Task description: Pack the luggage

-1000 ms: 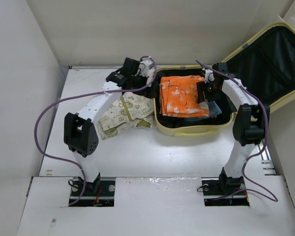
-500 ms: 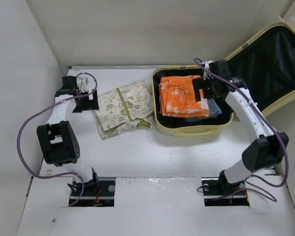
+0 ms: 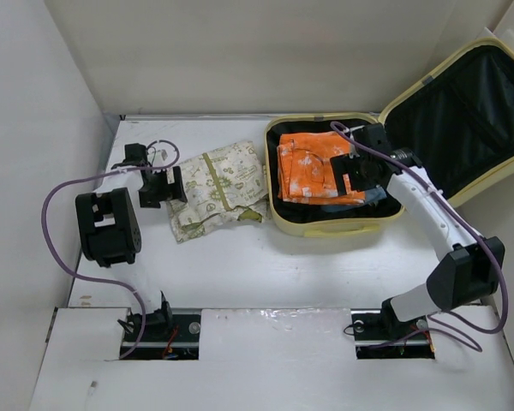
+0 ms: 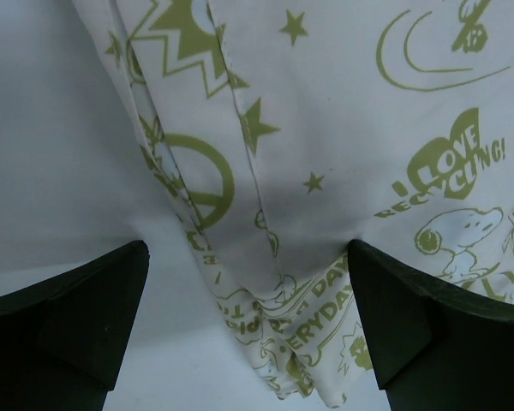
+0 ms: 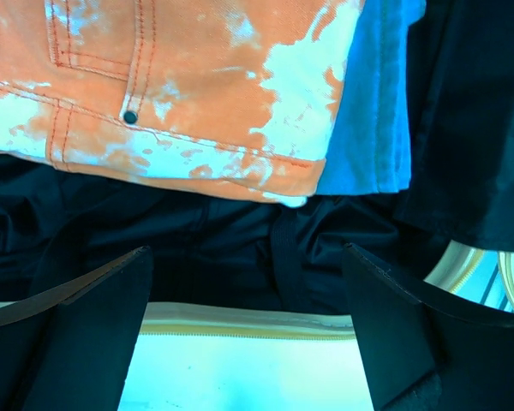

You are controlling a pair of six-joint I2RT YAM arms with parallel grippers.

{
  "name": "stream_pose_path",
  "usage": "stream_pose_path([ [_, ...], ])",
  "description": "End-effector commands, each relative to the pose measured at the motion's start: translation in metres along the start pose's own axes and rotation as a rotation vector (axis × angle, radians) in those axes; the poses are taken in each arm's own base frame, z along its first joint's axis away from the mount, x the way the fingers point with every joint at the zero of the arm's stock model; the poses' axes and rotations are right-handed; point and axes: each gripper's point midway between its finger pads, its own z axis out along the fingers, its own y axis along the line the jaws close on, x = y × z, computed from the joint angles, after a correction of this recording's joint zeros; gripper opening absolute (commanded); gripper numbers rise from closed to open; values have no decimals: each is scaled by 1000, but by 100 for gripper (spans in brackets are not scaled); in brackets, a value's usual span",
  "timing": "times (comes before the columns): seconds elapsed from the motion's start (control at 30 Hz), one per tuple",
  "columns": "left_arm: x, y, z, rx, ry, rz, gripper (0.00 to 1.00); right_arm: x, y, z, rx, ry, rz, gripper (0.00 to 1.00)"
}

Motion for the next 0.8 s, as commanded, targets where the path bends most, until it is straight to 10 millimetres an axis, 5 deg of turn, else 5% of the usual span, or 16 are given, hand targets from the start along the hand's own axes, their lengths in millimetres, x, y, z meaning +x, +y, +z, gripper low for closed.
stream_pose_path([
  [0.0, 3, -1, 18, 40, 39, -27, 100, -8, -5, -18, 24, -63, 24, 95],
  [0.13, 2, -31, 27, 199, 54, 24, 100, -8, -6, -18, 33, -63, 33, 95],
  [0.33, 4, -46, 36, 323, 90, 34, 94, -9, -4, -20, 36, -63, 35, 95],
  [0.5, 8, -43, 50, 335, 126, 15, 50, -10, -6, -22, 45, -64, 45, 95],
  [0.57, 4, -41, 52, 327, 127, 29, 3, -8, -8, -23, 56, -56, 43, 95],
  [0.67, 2, -46, 48, 364, 138, 45, 0, -11, -5, -25, 50, -67, 38, 95],
  [0.77, -10, -36, 22, 392, 113, 60, 0, -12, -7, -27, 60, -67, 38, 95],
])
